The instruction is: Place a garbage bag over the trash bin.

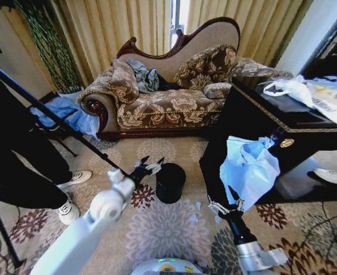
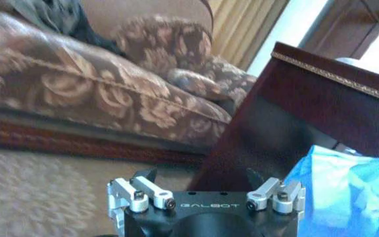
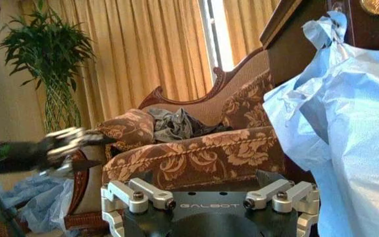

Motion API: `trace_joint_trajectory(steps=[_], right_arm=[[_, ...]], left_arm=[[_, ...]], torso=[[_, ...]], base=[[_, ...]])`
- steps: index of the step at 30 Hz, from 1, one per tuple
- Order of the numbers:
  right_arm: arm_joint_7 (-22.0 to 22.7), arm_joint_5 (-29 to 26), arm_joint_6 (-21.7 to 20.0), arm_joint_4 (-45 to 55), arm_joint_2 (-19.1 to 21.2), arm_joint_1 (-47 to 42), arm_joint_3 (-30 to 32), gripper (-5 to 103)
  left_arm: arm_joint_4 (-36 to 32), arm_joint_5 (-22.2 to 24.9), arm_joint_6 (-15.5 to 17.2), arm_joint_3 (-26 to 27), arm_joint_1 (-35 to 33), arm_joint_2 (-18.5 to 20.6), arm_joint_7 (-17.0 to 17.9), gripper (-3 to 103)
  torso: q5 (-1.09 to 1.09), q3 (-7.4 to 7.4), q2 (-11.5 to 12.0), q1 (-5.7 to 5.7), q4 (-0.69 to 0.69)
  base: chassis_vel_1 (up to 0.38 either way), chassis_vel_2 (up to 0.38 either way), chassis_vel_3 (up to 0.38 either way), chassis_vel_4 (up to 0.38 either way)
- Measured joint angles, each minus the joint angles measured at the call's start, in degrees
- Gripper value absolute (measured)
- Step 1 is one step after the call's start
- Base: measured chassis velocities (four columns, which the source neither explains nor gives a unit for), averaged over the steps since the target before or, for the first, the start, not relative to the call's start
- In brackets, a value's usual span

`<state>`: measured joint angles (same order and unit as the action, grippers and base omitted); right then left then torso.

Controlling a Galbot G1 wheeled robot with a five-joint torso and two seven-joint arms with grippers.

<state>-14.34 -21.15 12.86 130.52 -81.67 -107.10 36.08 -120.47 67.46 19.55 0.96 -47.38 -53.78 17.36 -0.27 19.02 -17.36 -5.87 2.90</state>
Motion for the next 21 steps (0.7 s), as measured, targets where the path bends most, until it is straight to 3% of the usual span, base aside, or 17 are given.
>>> trace_joint_trajectory(steps=[4,5,6,8,10,11,14,21], right_arm=[[-3.01,-0.17,1.29,-3.10,0.74,0.62,2.86,100],[-3.01,-0.17,1.29,-3.10,0.74,0.62,2.86,100],[-4.54,-0.16,1.61,-4.07,0.91,0.63,3.81,100],[-5.17,-0.16,1.77,-4.33,0.98,0.61,4.14,100],[-6.30,-0.19,2.34,-4.91,1.13,0.43,4.42,100],[-6.30,-0.19,2.34,-4.91,1.13,0.43,4.42,100],[-6.79,-0.26,3.46,-5.94,0.93,0.29,4.45,100],[-7.37,-0.75,4.46,-6.97,0.85,-0.29,4.47,100]], left_arm=[[3.28,12.97,2.58,-5.95,12.52,-3.75,5.48,94],[3.28,12.97,2.58,-5.95,12.52,-3.75,5.48,94],[3.97,18.30,4.23,-7.26,15.96,-5.59,6.88,94],[4.35,20.89,4.99,-7.76,17.50,-6.60,7.21,94],[5.88,28.34,6.44,-9.52,22.33,-10.43,8.88,94],[5.88,28.34,6.44,-9.52,22.33,-10.43,8.88,94],[8.86,36.27,7.65,-11.66,27.88,-15.69,13.83,94],[14.58,40.55,7.74,-15.74,32.08,-20.91,17.50,94]], torso=[[0.02,0.00,0.00,0.00,0.00],[0.02,0.00,0.00,0.00,0.00],[0.03,0.00,0.00,0.00,-0.01],[0.01,0.00,0.00,0.00,-0.01],[0.01,-0.01,0.00,0.00,-0.02],[0.01,-0.01,0.00,0.00,-0.02],[0.03,-0.01,0.00,0.01,0.00],[0.00,-0.01,0.00,0.01,-0.02]], base=[[0.000,0.000,0.000,0.000],[0.000,0.000,0.000,0.000],[0.000,0.000,0.000,0.000],[0.000,0.000,0.000,0.000],[0.000,0.000,0.000,0.000],[0.000,0.000,0.000,0.000],[0.000,0.000,0.000,0.000],[0.000,0.000,0.000,0.000]])
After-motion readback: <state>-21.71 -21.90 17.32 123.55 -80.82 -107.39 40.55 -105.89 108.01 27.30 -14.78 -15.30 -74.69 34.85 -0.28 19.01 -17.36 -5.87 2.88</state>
